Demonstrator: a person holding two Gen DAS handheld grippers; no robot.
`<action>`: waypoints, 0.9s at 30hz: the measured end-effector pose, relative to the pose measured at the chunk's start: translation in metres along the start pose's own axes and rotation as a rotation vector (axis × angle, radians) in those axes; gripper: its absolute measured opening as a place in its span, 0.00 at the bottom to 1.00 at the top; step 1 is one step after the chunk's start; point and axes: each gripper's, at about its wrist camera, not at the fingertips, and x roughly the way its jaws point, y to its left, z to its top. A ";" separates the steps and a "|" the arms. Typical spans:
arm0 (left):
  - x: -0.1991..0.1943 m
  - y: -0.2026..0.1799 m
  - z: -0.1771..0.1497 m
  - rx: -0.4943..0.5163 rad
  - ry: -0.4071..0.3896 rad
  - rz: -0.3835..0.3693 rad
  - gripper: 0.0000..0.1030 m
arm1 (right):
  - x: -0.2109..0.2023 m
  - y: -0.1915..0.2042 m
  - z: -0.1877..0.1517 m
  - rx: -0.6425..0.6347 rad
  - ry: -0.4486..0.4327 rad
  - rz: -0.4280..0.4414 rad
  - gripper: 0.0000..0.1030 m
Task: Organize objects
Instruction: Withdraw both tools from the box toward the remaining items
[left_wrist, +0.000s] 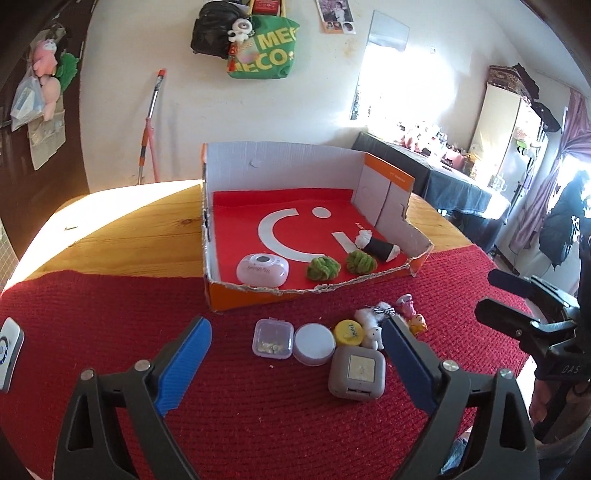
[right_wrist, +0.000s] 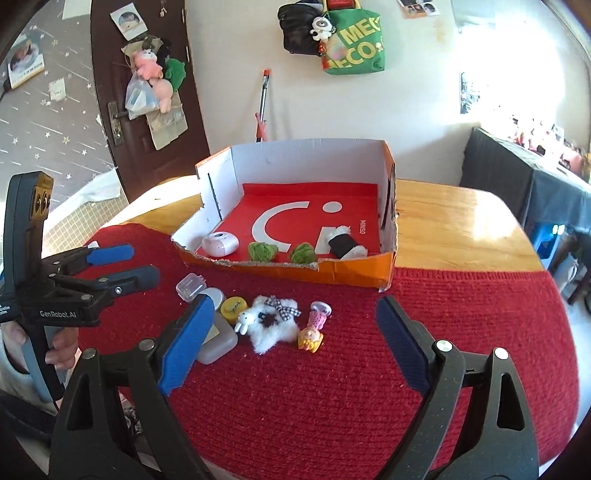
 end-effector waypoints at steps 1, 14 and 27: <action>-0.001 0.001 -0.003 -0.011 -0.005 0.005 0.95 | 0.001 -0.001 -0.003 0.010 0.000 -0.003 0.88; 0.022 -0.001 -0.045 -0.037 0.052 0.053 0.96 | 0.032 -0.004 -0.047 0.077 0.073 -0.072 0.88; 0.033 -0.021 -0.047 0.012 0.086 0.006 0.96 | 0.044 -0.020 -0.049 0.105 0.120 -0.075 0.88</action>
